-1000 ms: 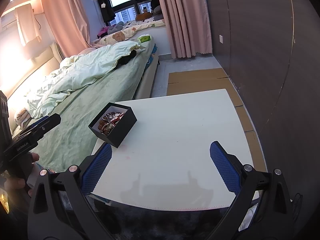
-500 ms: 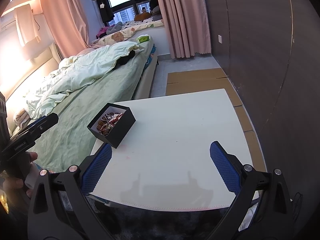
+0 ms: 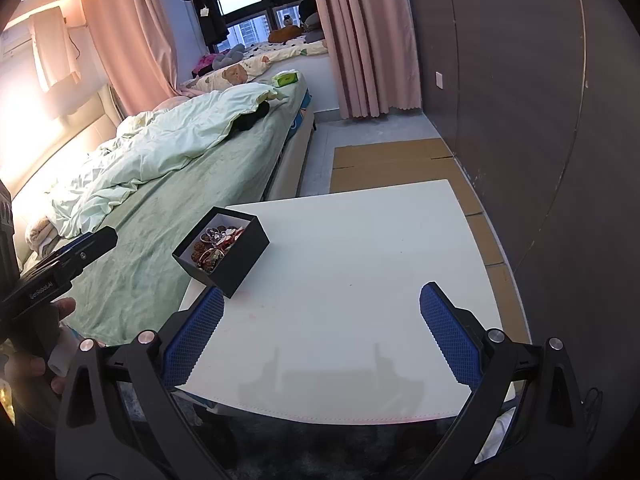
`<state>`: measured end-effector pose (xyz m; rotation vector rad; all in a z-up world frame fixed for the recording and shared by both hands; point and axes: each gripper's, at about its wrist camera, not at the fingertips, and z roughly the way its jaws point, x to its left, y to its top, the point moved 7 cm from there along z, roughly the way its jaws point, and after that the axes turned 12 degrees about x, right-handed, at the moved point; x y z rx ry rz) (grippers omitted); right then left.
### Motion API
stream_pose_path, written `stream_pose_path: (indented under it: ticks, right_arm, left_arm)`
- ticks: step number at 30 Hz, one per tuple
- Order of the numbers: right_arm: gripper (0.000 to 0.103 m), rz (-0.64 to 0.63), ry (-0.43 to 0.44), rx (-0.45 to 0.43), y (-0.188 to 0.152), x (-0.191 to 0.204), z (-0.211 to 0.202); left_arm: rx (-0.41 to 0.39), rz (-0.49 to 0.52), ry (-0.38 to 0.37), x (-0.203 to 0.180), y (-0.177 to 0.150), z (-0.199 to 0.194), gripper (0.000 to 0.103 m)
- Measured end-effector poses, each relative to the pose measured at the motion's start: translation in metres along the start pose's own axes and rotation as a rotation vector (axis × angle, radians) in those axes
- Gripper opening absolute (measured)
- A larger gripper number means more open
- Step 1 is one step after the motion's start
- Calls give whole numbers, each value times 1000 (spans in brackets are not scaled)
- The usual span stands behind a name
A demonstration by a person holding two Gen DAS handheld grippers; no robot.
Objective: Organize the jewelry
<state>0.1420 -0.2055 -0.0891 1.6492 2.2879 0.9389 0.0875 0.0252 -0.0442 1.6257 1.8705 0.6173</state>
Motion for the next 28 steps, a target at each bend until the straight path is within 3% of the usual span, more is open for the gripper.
stream_pose_path:
  ticks: [12,28]
  right_arm:
    - [98,-4,0,4,1,-2,1]
    - [98,-16,-7,22,-1,-2,2]
  left_arm:
    - [-11,13,0,0,-4,0,95]
    - [39,31,15,-4,-9,14,95]
